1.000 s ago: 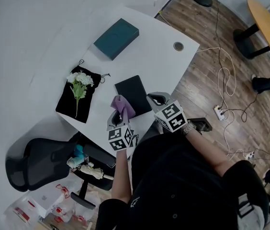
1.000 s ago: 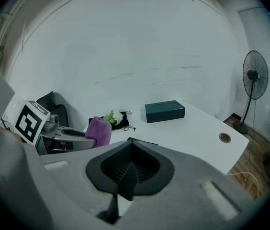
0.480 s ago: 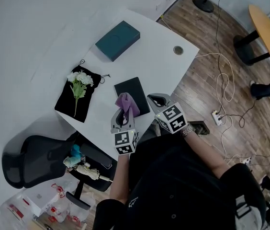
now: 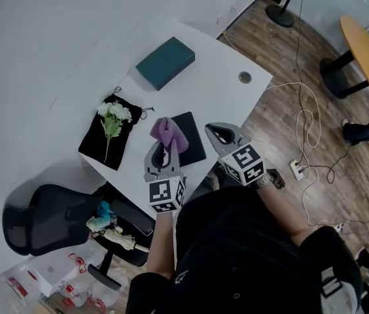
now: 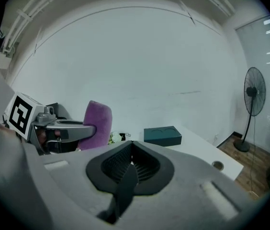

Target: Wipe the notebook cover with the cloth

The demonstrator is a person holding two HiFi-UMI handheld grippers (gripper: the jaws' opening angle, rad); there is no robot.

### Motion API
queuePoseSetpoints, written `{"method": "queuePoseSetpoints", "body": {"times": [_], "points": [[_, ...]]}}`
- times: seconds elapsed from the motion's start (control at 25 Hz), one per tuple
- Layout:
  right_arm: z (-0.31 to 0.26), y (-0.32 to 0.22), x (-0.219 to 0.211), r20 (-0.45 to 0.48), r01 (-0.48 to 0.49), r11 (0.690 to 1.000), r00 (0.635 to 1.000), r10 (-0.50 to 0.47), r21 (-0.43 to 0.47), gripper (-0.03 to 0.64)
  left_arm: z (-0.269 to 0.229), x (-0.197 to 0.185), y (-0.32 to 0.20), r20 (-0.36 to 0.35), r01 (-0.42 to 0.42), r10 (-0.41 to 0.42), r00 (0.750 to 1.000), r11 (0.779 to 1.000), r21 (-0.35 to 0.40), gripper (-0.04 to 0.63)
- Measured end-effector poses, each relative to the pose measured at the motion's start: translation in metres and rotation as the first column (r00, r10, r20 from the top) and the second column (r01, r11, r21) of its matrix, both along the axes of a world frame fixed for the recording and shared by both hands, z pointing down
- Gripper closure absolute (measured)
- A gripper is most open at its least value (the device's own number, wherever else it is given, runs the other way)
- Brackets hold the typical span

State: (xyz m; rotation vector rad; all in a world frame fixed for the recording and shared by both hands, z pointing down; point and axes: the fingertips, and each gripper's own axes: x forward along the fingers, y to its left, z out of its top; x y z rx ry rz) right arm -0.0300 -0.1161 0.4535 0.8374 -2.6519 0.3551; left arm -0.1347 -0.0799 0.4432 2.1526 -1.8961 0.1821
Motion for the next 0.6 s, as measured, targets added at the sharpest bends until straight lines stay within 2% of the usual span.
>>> {"method": "queuePoseSetpoints", "body": {"times": [0.2, 0.36, 0.6], "points": [[-0.057, -0.009, 0.0, 0.062, 0.004, 0.995, 0.998, -0.011, 0.1, 0.614, -0.055, -0.005, -0.01, 0.043, -0.012, 0.007, 0.999, 0.994, 0.112, 0.522], [-0.104, -0.017, -0.002, 0.1, 0.007, 0.982, 0.995, -0.026, 0.191, 0.614, -0.082, -0.012, -0.014, 0.083, -0.012, -0.001, 0.997, 0.987, 0.16, 0.522], [-0.162, -0.021, -0.006, 0.149, 0.015, 0.956, 0.987, -0.061, 0.294, 0.614, -0.138, -0.027, -0.014, 0.062, 0.006, -0.022, 0.998, 0.97, 0.242, 0.522]]}}
